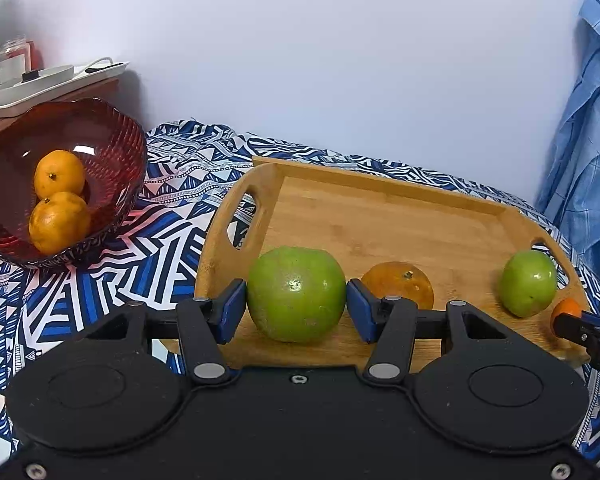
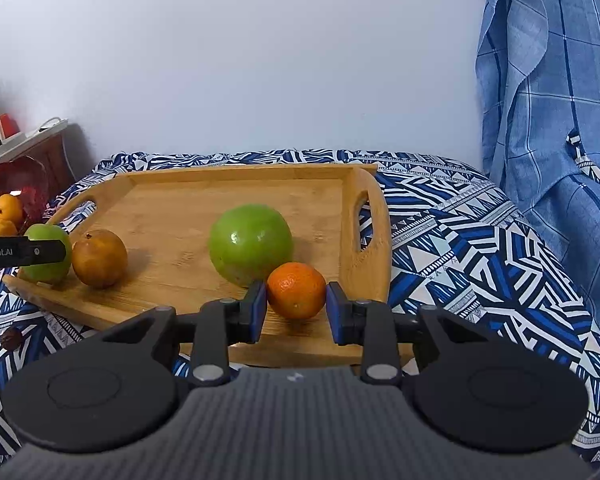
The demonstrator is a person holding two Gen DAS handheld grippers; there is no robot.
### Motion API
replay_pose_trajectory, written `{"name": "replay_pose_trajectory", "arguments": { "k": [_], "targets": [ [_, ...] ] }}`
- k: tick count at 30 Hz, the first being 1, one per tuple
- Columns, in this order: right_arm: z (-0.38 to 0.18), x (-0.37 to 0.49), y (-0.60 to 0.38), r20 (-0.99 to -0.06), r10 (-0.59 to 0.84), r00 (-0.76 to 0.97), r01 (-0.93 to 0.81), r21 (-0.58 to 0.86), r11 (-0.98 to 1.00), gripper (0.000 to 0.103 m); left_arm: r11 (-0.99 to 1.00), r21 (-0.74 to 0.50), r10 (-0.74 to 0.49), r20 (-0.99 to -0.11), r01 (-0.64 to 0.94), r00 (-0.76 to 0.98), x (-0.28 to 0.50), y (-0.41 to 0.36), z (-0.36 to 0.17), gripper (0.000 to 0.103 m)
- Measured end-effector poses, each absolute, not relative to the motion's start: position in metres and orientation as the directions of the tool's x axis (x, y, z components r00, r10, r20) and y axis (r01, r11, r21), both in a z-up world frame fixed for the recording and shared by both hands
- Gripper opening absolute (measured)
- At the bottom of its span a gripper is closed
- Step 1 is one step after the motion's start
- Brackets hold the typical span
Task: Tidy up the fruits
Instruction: 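Lower the apple onto the tray with the left tool while the right tool places the mandarin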
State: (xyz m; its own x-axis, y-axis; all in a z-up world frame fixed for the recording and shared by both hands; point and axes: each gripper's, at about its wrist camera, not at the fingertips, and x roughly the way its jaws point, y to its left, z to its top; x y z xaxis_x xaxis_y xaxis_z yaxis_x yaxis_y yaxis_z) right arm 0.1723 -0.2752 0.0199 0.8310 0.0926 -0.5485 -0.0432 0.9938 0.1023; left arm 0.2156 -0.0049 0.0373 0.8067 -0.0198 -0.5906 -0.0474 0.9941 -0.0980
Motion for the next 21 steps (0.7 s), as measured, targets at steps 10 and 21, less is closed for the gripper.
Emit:
{"name": "replay_pose_trajectory", "arguments": {
  "k": [10, 21],
  "targets": [
    [0.0158, 0.1783, -0.2765, -0.561, 0.092, 0.823, -0.035, 0.111, 0.993, 0.036, 0.995, -0.094, -0.020, -0.587, -0.044, 0.809, 0.2197, -0.0051, 0.0367, 0.053],
    [0.0146, 0.1791, -0.2761, -0.560, 0.091, 0.824, -0.030, 0.117, 0.993, 0.036, 0.998, -0.059, -0.013, -0.579, -0.026, 0.815, 0.2193, -0.0090, 0.0360, 0.053]
  ]
}}
